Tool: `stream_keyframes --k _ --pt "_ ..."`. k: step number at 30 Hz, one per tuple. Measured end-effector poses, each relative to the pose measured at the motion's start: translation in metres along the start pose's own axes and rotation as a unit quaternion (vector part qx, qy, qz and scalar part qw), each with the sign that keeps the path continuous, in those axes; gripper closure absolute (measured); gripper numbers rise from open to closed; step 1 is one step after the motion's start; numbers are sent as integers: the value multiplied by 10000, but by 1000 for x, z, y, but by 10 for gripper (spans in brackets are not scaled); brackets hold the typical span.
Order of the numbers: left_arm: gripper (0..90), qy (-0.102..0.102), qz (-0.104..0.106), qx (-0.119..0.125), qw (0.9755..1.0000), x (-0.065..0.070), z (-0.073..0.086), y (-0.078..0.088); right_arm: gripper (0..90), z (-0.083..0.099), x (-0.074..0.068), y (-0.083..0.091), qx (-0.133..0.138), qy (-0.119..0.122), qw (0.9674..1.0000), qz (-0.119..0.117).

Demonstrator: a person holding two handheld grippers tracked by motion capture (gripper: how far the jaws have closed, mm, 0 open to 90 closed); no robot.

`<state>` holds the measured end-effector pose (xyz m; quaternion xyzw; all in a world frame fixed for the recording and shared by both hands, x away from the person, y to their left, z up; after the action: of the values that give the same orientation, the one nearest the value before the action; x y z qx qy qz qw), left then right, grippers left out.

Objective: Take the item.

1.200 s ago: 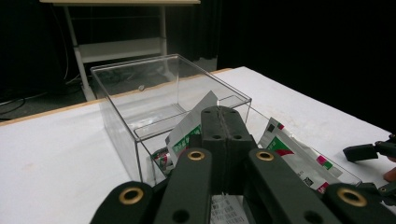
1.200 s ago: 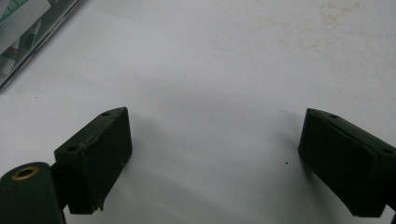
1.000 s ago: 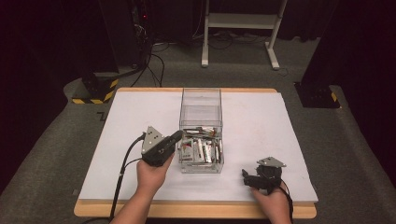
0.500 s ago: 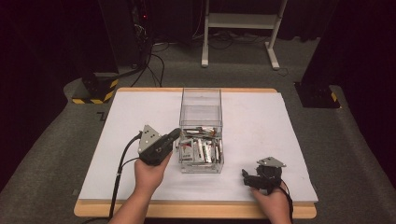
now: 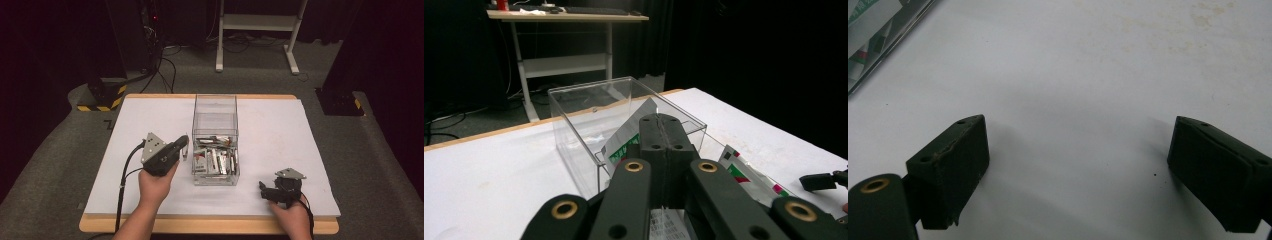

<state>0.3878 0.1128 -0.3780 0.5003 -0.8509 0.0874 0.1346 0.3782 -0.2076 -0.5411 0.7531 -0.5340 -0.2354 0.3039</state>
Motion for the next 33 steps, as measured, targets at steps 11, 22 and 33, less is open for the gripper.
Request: stream_keyframes --k 11,22,33 --pt "900 18 -72 4 10000 -10 1 3 95 0 0 0 -3 -10 10000 0" --pt "900 53 -178 -15 9998 -24 3 7 95 0 0 0 -4 -10 10000 2" --pt "900 38 -345 -57 9994 -40 6 10 95 0 0 0 -4 -5 10000 3"
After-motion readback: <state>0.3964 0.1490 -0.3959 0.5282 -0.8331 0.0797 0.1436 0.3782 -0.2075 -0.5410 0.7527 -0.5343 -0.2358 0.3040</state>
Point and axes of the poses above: each handheld gripper's, and its own axes: y roughly backward along the jaws, z roughly out of its underside, x roughly to its right, the point moved 5 cm from there along -y, roughly forward along the jaws, and after that the axes turned 4 degrees about -y, right-handed, at the moved point
